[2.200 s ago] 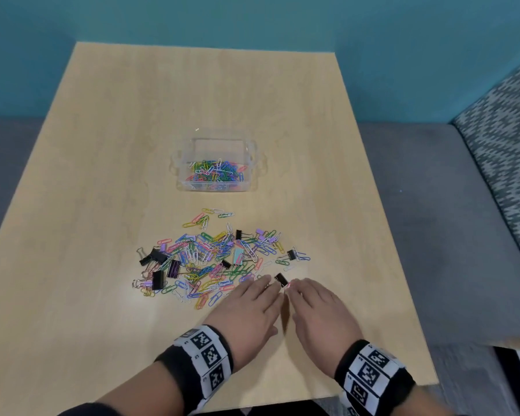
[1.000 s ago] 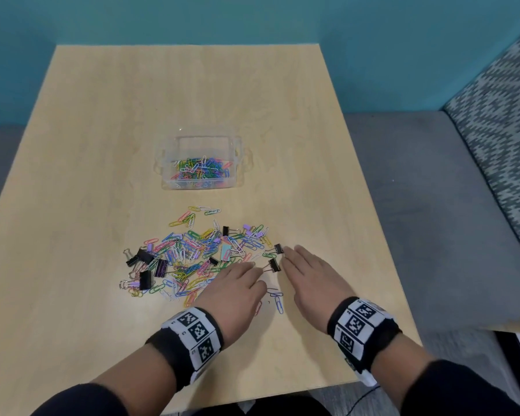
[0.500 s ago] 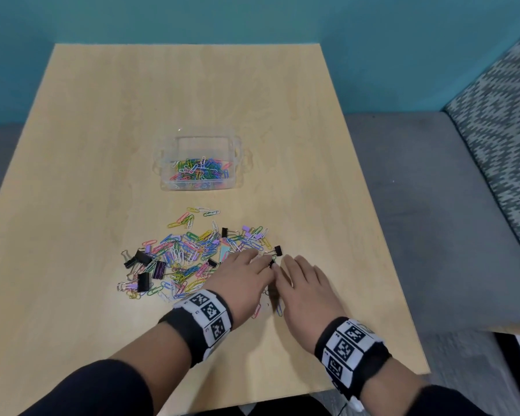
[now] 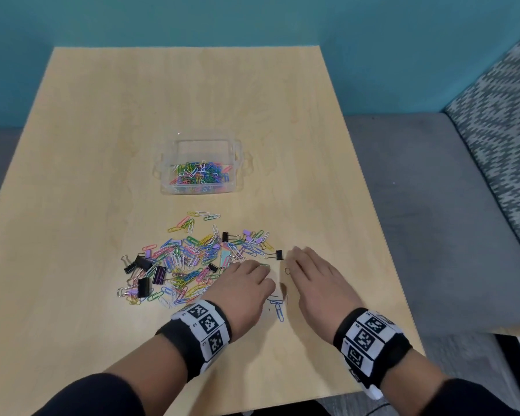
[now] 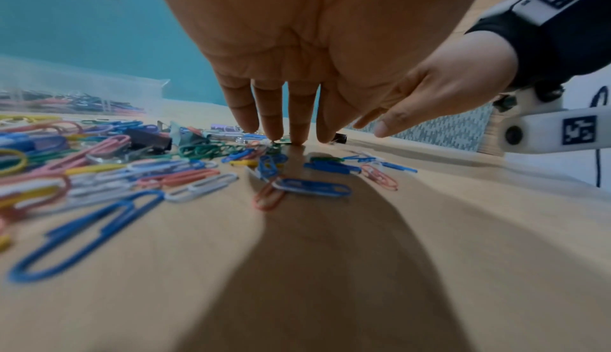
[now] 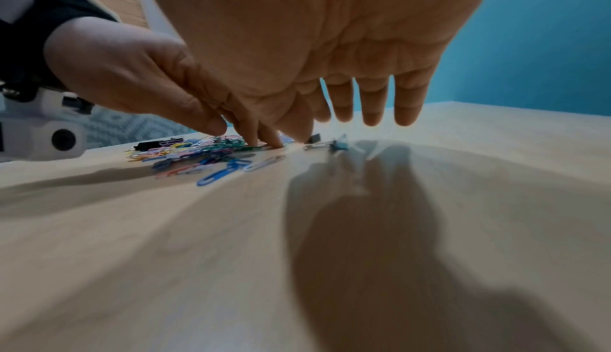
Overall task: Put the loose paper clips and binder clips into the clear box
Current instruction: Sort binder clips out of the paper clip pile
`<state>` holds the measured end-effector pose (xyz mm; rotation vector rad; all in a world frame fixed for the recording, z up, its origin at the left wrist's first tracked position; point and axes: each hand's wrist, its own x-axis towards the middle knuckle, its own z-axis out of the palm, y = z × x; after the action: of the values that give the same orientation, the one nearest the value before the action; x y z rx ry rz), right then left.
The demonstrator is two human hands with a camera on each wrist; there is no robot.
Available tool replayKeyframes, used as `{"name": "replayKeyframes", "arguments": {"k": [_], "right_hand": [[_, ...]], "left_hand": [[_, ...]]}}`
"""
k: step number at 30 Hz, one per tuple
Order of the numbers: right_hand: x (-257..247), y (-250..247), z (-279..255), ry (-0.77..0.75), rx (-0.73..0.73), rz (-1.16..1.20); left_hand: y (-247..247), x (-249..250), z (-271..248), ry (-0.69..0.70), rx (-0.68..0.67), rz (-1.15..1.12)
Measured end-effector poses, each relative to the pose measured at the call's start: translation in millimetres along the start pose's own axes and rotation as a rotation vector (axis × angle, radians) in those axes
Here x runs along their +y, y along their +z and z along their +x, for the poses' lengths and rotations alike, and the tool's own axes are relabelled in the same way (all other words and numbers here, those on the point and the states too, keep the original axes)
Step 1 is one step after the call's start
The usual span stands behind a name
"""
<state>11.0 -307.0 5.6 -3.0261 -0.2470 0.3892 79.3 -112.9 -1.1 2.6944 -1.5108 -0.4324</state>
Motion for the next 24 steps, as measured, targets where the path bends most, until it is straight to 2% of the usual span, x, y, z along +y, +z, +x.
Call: {"name": "replayKeyframes", "arguments": {"k": [3,7,11,16,20,24], "right_hand": [[-4,3,12,-0.133,-0.056,-0.066],[-1,-2,29,-0.069,-0.064,-0.095],[-15,-5,44,-0.177,-0.039,-0.084],[-24,2,39,-0.186,-0.085,-0.094],[-26,-2,33,-0.214,-0.035,0.01],[-16,-6,50,-0.149,0.019,0.028]], "left_hand": [[5,-1,-12,0.002,0.048,-0.001],[9,-6,-19,-0.057,0.079,-0.04],[7,-11,-7,-0.093,0.114,-0.076],[9,-15,3,-0.121,0.104,-0.093],[13,-20,-5,-0.093,0.096,-0.043],[16,-21,-9,-0.068,0.114,-0.046]]}}
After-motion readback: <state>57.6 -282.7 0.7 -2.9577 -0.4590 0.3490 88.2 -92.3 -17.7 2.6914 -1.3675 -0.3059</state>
